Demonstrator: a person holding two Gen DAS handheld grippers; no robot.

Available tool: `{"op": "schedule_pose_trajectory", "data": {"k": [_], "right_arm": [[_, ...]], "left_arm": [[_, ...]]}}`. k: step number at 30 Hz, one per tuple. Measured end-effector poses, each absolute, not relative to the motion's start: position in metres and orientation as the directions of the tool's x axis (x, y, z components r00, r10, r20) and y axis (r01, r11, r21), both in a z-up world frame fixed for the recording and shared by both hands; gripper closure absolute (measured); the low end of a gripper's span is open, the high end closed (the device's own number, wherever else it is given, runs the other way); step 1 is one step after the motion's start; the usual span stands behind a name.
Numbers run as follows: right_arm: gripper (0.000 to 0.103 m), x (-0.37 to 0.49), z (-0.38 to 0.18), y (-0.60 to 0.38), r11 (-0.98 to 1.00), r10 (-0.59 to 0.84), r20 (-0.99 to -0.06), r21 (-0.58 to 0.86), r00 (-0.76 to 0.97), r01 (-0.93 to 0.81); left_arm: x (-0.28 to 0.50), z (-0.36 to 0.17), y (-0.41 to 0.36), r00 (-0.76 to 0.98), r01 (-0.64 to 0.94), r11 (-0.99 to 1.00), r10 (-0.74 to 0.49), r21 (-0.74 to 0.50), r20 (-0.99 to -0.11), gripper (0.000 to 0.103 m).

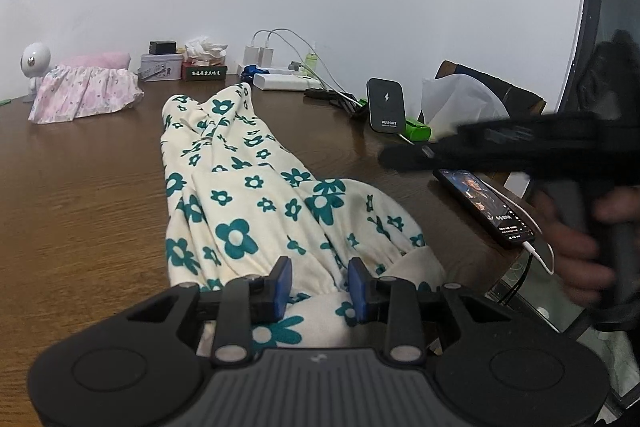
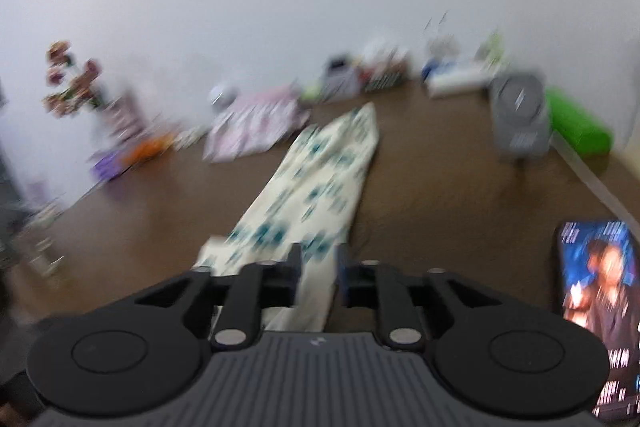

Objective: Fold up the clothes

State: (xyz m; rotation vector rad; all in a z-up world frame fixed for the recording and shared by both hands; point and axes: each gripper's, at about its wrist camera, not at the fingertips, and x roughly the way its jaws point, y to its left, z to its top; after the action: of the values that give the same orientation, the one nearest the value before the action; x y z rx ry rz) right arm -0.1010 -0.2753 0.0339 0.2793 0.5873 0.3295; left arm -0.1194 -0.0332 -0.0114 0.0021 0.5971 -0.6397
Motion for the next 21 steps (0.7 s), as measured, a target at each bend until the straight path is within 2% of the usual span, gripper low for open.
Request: {"op": "schedule_pose_trajectory", "data": {"k": [1, 4, 6, 7, 8, 12, 14, 15, 17, 18, 19, 20, 21], "right_arm": [[0.064, -0.104, 0.034, -0.275, 0.900, 0.407, -0.515, 0.366, 0.755, -0.236], [0.063, -0.102, 0.024, -0.261, 0.907, 0.404, -0.566, 0.349, 0.719, -0.235], [0.077, -0.088, 0.014, -0.257, 0.897, 0.412, -0.591, 0.395, 0.693, -0.197], [0.091, -0.080, 0.010, -0.257, 0.882, 0.432, -0.593, 0.434, 0.679, -0.183], [0.097, -0.072, 0.007, -0.259, 0.862, 0.458, -0.590, 0.477, 0.665, -0.171], [0.099, -0.059, 0.012, -0.270, 0.678, 0.668, -0.425, 0.686, 0.610, -0.265], [0.099, -0.049, 0.001, -0.273, 0.621, 0.717, -0.404, 0.740, 0.568, -0.257], [0.099, -0.044, -0.009, -0.274, 0.639, 0.695, -0.438, 0.740, 0.570, -0.210], [0.097, -0.042, -0.017, -0.272, 0.710, 0.626, -0.510, 0.686, 0.590, -0.159], [0.093, -0.049, -0.011, -0.263, 0.788, 0.554, -0.552, 0.590, 0.623, -0.178], [0.079, -0.056, -0.005, -0.253, 0.854, 0.478, -0.583, 0.484, 0.657, -0.191], [0.071, -0.063, 0.001, -0.244, 0.907, 0.398, -0.604, 0.371, 0.690, -0.198], [0.071, -0.071, 0.007, -0.234, 0.947, 0.315, -0.614, 0.252, 0.724, -0.199]], "left_arm": [[-0.119, -0.012, -0.033, 0.640, 0.562, 0.807, -0.563, -0.180, -0.523, 0.073], [-0.120, -0.012, -0.032, 0.643, 0.560, 0.807, -0.566, -0.187, -0.517, 0.073], [-0.121, -0.013, -0.031, 0.648, 0.556, 0.810, -0.563, -0.185, -0.513, 0.073], [-0.122, -0.013, -0.032, 0.652, 0.553, 0.813, -0.559, -0.183, -0.512, 0.074], [-0.122, -0.013, -0.033, 0.655, 0.549, 0.816, -0.556, -0.183, -0.512, 0.074], [-0.121, -0.012, -0.032, 0.659, 0.536, 0.821, -0.553, -0.197, -0.510, 0.075], [-0.120, -0.013, -0.031, 0.658, 0.531, 0.820, -0.557, -0.211, -0.507, 0.076], [-0.119, -0.013, -0.031, 0.659, 0.528, 0.821, -0.556, -0.215, -0.506, 0.076], [-0.119, -0.013, -0.031, 0.660, 0.527, 0.823, -0.555, -0.214, -0.507, 0.076], [-0.120, -0.012, -0.031, 0.661, 0.529, 0.823, -0.553, -0.208, -0.507, 0.075], [-0.120, -0.012, -0.032, 0.661, 0.532, 0.823, -0.552, -0.200, -0.508, 0.075], [-0.120, -0.012, -0.032, 0.661, 0.533, 0.822, -0.553, -0.201, -0.508, 0.075], [-0.120, -0.012, -0.032, 0.660, 0.532, 0.821, -0.554, -0.204, -0.508, 0.075]]}}
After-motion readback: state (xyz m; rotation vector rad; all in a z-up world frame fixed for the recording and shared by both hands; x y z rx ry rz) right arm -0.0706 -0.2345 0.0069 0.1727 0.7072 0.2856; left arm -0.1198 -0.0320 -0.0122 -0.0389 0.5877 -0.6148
